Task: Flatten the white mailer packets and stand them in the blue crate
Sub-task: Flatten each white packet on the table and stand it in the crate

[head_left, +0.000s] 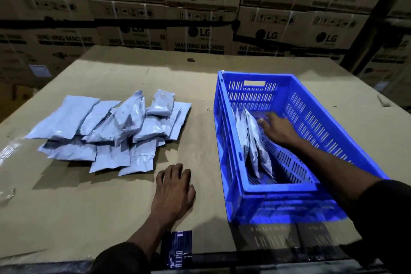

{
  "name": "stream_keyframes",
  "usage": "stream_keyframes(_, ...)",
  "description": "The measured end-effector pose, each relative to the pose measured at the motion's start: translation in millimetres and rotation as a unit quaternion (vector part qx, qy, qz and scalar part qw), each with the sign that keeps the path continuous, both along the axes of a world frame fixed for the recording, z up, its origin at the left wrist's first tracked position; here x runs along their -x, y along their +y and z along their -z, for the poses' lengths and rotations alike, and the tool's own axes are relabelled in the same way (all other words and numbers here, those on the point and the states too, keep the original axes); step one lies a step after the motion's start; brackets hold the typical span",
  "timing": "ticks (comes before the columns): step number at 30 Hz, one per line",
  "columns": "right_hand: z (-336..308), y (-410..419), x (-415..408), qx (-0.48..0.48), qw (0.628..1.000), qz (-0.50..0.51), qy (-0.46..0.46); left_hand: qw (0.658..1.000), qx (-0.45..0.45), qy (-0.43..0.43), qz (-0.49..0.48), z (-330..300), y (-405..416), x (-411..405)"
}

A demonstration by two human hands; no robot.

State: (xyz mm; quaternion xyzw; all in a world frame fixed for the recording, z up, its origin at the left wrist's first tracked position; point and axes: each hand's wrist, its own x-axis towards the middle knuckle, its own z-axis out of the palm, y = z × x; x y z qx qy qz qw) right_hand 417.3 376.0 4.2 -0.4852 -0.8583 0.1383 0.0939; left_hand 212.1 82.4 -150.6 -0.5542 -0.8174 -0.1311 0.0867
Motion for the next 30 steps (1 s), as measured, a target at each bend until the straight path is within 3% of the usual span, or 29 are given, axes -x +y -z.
stream_keyframes(2,3,-3,7,0.104,0.994,0.015,-0.013,1.0,-0.007,0.0,0.001,0,-1,0)
stream_keyframes(5,8,-13,16,0.303,0.951,0.036,0.043,1.0,-0.016,-0.002,0.003,0,0,1)
stream_keyframes(10,8,-11,17,0.375,0.923,0.032,0.086,1.0,-0.012,0.001,0.001,0,1,2)
stream_keyframes(12,2,-15,17,0.318,0.945,0.025,0.076,1.0,-0.014,0.0,0.003,0,0,2)
stream_keyframes(14,-4,-16,16,0.167,0.983,-0.001,0.079,1.0,-0.016,-0.002,0.006,0,1,1)
stream_keyframes(16,-12,-17,18,0.025,0.996,0.016,0.087,1.0,-0.019,-0.008,0.012,-2,0,1)
stream_keyframes(19,-28,-31,32,-0.102,0.979,0.033,0.172,0.999,-0.033,-0.02,0.018,-3,-2,1)
stream_keyframes(22,-48,-66,61,-0.201,0.951,-0.045,0.23,0.997,-0.062,-0.034,0.027,-3,-8,5)
stream_keyframes(26,-63,-120,110,-0.244,0.923,-0.157,0.252,0.995,-0.09,-0.026,0.024,-3,-28,19)
stream_keyframes(30,-46,-165,160,-0.175,0.938,-0.219,0.205,0.996,-0.086,-0.023,-0.017,-11,-61,50)
